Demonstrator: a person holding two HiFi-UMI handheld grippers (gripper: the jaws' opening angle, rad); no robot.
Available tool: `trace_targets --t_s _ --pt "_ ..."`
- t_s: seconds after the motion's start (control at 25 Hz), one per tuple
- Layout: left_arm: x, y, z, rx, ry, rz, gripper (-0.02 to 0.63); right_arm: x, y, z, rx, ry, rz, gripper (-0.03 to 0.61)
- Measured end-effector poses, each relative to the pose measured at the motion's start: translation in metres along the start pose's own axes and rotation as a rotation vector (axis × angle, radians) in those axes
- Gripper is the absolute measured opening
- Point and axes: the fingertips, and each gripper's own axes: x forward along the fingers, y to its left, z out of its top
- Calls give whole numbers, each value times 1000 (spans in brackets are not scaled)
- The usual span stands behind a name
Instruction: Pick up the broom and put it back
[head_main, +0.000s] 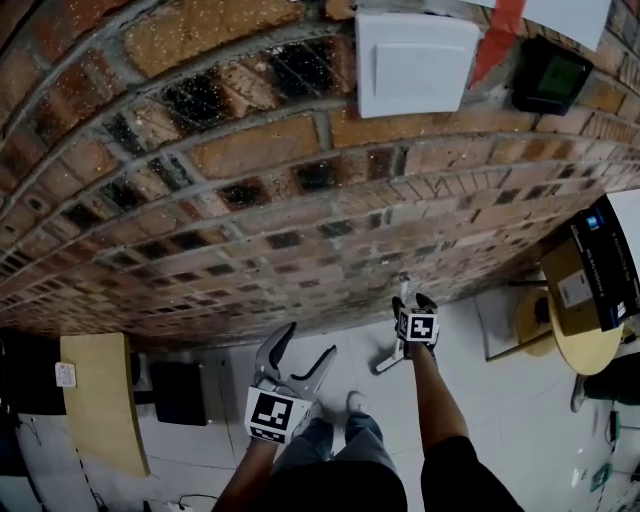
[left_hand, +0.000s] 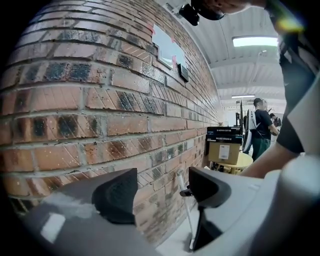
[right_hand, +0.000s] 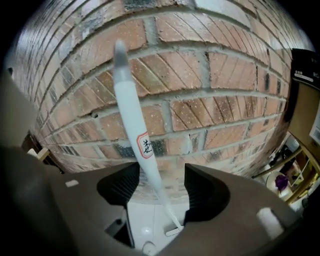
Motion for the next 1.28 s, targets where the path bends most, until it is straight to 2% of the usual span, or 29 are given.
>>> trace_targets --t_s 0.12,0.32,0.6,0.76,0.88,1.0,1.16,1.28 --pt "-4 2 -2 -19 -11 3 325 -15 2 17 -60 -39 11 295" --pt "-13 3 7 -31 -41 10 325 -64 13 41 -83 -149 16 296" --pt "-33 8 31 -25 -113 64 325 -166 59 95 -115 -394 60 296" --pt "-58 14 50 -24 -169 137 325 -242 95 135 -112 -577 97 296" --pt "-82 16 57 -36 -199 189 325 -289 128 157 -144 -671 171 296" --pt "-113 22 57 -58 -220 282 325 -321 163 165 -199 -713 254 326" --pt "-152 29 56 -81 -252 401 325 -355 195 166 -238 -753 279 352" --pt "-182 22 52 -86 -264 444 325 -378 216 149 -248 -756 294 353"
